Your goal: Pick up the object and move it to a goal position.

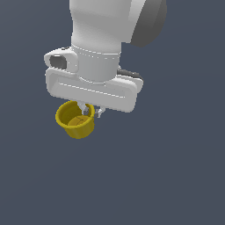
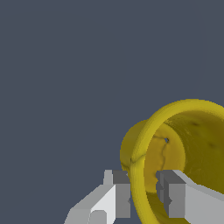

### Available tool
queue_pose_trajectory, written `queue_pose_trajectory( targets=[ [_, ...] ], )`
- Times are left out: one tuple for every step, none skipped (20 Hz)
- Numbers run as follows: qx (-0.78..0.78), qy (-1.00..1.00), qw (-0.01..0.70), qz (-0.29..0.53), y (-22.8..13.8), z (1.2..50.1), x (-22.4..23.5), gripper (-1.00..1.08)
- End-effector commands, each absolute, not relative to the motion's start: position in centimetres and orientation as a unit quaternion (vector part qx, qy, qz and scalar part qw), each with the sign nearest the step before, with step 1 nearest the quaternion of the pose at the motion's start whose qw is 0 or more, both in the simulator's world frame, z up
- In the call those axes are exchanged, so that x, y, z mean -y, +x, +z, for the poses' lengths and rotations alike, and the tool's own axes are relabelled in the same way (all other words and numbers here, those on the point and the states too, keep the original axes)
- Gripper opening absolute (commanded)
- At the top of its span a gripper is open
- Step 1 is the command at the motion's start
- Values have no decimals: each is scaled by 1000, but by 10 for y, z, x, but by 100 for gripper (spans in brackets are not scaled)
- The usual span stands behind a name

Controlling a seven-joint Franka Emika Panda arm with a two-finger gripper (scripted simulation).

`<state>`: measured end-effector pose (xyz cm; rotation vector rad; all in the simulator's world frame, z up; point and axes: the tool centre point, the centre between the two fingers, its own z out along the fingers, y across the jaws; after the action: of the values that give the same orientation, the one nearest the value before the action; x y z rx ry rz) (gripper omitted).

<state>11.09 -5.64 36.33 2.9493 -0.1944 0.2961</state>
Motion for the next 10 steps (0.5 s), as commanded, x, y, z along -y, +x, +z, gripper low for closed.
queue_pose_trajectory(
  targets=[
    [48, 990, 82, 104, 114, 379, 64, -100],
    [42, 990, 81, 105, 115, 384, 67, -100],
    [37, 990, 80, 106, 115, 388, 69, -100],
    [32, 991, 79, 107, 116, 392, 72, -100],
    [28, 991, 78, 108, 117, 396, 74, -100],
    [23, 991, 78, 108, 118, 399, 76, -100],
    [20, 991, 77, 109, 119, 403, 77, -100],
    [16, 991, 76, 110, 120, 405, 79, -100],
    [14, 991, 76, 110, 120, 408, 80, -100],
    [11, 991, 75, 110, 121, 410, 81, -100]
  ],
)
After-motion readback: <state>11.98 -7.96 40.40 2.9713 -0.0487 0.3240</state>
